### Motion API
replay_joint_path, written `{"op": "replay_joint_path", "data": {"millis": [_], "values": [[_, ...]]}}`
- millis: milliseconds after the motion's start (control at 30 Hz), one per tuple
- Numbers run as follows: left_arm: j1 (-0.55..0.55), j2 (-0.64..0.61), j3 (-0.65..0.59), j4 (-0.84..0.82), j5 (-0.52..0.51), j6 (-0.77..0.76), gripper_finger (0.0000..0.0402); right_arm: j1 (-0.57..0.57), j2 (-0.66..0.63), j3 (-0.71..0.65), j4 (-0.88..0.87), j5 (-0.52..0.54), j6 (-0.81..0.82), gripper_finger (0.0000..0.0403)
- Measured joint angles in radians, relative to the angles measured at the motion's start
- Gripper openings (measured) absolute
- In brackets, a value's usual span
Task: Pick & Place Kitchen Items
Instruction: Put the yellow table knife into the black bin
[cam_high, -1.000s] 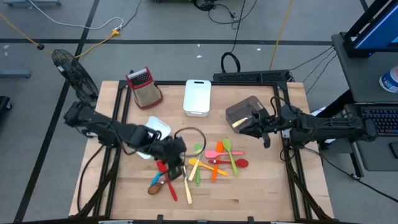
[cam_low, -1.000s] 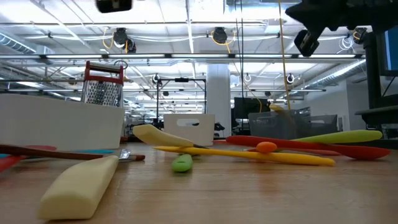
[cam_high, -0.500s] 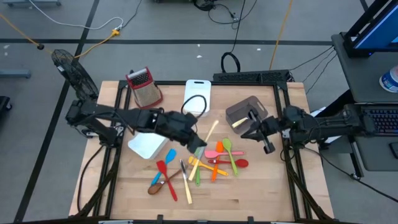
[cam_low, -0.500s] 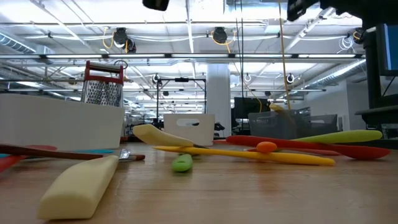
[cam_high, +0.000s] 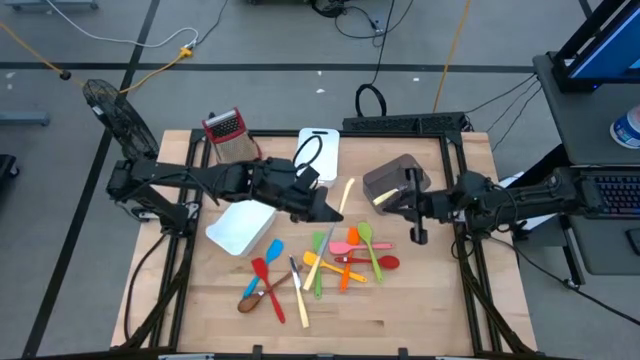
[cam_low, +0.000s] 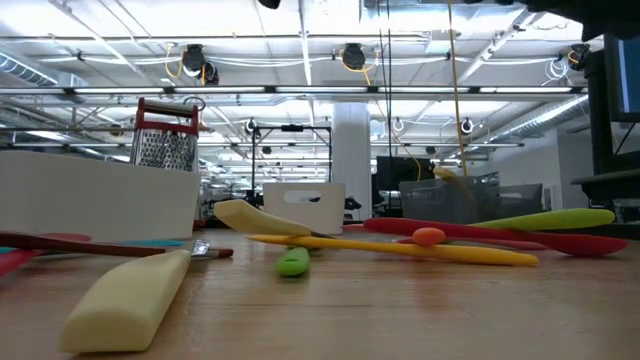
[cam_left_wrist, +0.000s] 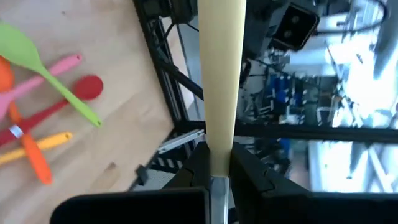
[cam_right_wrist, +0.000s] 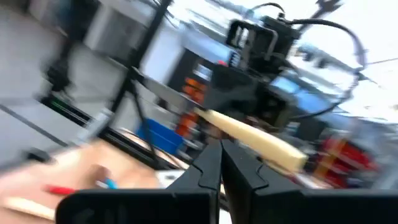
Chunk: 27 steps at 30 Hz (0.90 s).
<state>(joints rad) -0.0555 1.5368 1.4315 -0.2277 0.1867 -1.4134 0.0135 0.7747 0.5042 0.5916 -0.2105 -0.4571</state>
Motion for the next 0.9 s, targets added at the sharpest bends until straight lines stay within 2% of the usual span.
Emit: {"op": "replay_joint_path", "data": {"millis": [100,233,433,700,900], "values": [[0.0,0.0,0.0,-0.005,0.0,-0.06,0.0019,0.007,0.011,0.023,0.003,0.112,-0.095,0.0004],[-0.002,0.0,0.0,-0.001,-0.002,-0.118,0.0019,0.009,0.019,0.05,-0.019,0.231,-0.139,0.0004],[-0.018,0.002,0.0,0.016,-0.017,-0.161,0.0019,0.018,0.037,0.08,-0.098,0.237,-0.133,0.0015],[-0.042,0.031,0.001,0.026,-0.033,-0.189,0.0019,0.088,0.099,0.084,-0.094,0.239,-0.141,0.0097],[-0.06,0.069,-0.001,0.016,0.02,-0.233,0.0019,0.146,0.138,0.09,-0.095,0.364,-0.226,0.0164]]}}
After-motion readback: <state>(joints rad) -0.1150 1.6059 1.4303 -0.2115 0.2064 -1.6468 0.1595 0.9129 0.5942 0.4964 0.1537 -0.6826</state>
